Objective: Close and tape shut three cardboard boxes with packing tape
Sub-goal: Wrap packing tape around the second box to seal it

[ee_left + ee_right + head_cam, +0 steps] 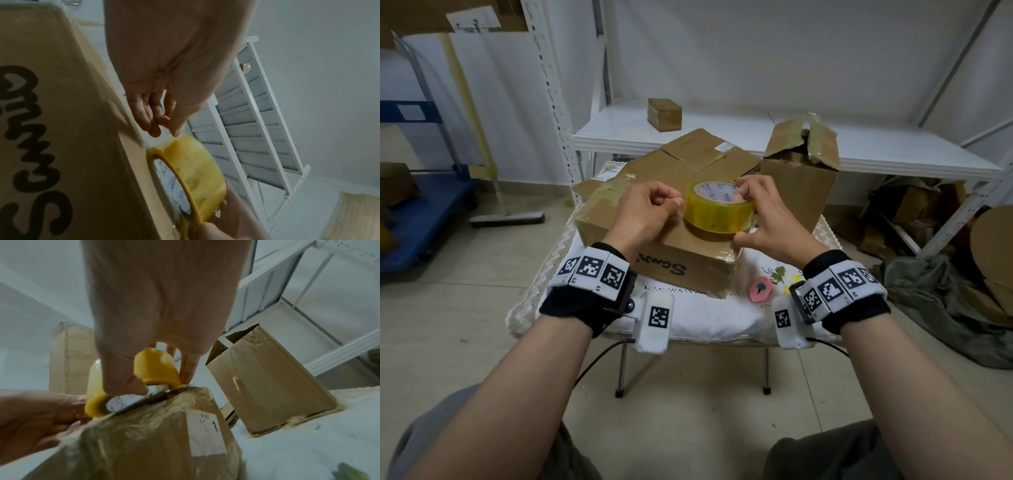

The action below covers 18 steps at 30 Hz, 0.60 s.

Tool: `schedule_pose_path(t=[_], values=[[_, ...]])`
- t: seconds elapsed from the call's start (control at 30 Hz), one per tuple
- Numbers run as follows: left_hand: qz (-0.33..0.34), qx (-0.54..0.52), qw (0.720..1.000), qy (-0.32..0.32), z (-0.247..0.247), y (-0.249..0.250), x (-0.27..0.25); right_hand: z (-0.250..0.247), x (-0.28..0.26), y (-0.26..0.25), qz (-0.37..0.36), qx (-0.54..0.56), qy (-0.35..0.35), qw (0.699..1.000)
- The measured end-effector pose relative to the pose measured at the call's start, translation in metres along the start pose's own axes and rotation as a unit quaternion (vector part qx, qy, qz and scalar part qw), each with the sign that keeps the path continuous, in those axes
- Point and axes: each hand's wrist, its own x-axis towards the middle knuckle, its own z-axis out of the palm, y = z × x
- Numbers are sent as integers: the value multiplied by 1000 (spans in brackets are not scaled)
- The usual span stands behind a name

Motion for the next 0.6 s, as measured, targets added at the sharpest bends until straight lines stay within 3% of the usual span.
schedule_pose_path(t=[0.23,0.4,0.5,0.6], values=[[15,-50,999,3,-9,5,5,-2,6,-13,-59,31,63,996],[81,-83,993,2,-32,15,15,-2,12,-31,-108,89,157,978],[87,-89,992,-4,-45,22,24,-2,22,-40,-88,117,208,967],[44,-94,995,-9,-57,24,34,5,30,-45,-56,151,217,963]])
